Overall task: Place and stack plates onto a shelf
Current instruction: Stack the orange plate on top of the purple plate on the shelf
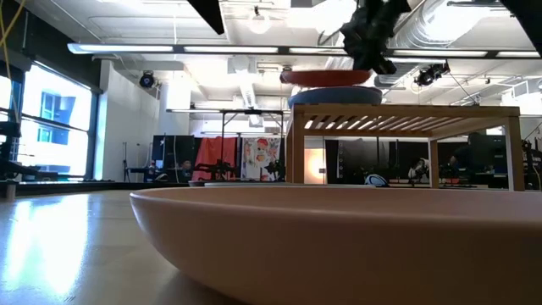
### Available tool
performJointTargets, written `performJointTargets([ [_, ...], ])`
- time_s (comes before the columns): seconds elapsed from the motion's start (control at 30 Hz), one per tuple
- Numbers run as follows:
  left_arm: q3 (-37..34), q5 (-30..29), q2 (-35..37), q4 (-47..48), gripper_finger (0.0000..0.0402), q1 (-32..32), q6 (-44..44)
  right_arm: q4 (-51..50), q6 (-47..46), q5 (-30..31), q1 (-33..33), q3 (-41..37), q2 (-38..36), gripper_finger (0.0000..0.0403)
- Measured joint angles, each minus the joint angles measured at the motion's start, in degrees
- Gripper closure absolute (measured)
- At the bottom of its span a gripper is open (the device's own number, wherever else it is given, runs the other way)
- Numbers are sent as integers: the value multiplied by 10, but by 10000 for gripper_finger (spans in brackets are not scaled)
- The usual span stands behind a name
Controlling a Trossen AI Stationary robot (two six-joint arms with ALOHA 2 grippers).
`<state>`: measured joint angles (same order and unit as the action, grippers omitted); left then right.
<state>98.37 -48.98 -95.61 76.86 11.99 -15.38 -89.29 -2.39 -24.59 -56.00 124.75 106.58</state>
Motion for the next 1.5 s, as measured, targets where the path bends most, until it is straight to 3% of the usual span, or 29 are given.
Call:
performJointTargets([
  [0.57,0,0,0,0,312,-76,5,-7,26,-9,-11,0,11,403],
  [1.5,-1,0,0,-2,312,-83,-21,-7,61,10,13,0,-58,403],
])
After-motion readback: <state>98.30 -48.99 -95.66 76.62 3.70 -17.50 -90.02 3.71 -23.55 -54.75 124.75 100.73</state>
